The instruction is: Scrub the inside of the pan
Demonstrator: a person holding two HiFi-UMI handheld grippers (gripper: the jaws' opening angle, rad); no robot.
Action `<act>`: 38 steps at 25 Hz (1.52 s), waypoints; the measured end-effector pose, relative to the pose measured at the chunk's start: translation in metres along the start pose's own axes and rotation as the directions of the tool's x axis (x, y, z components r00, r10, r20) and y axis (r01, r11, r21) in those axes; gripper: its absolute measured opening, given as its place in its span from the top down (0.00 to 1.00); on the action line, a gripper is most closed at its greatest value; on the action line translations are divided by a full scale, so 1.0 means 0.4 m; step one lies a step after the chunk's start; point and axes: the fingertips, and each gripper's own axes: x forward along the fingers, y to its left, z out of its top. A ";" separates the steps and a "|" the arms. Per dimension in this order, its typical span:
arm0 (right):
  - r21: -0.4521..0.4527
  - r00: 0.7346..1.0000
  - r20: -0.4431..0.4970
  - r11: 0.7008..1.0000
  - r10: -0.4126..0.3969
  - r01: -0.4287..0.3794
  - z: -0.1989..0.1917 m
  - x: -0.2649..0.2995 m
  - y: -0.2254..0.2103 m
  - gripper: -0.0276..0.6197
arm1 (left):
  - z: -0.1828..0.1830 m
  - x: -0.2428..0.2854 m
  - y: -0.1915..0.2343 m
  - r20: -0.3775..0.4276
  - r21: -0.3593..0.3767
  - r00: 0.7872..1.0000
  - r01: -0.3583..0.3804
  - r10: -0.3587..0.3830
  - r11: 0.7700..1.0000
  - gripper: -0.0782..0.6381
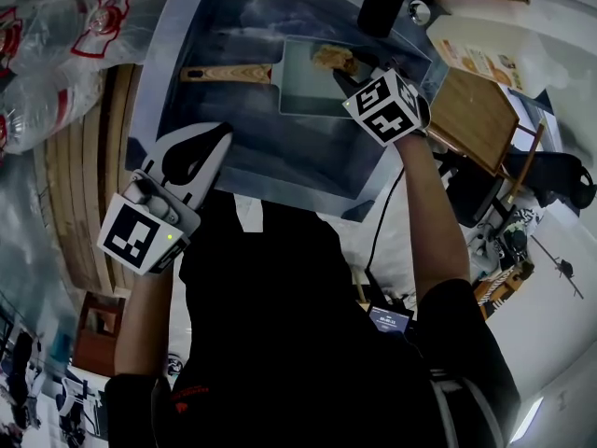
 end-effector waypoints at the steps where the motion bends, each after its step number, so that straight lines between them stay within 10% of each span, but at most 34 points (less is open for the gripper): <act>1: 0.002 1.000 -0.003 1.000 -0.003 0.003 0.000 0.002 -0.004 0.67 | -0.001 -0.002 0.003 -0.001 -0.002 1.000 -0.003 0.003 1.000 0.86; 26: -0.184 0.987 -0.136 0.981 -0.086 0.060 -0.083 -0.122 0.096 0.67 | -0.009 -0.015 -0.080 -0.003 0.051 0.996 0.093 -0.093 0.994 0.86; 38: -0.309 0.953 -0.298 0.950 -0.048 -0.049 -0.156 -0.094 0.170 0.67 | -0.039 -0.033 -0.099 -0.011 0.047 0.997 0.081 -0.081 0.996 0.86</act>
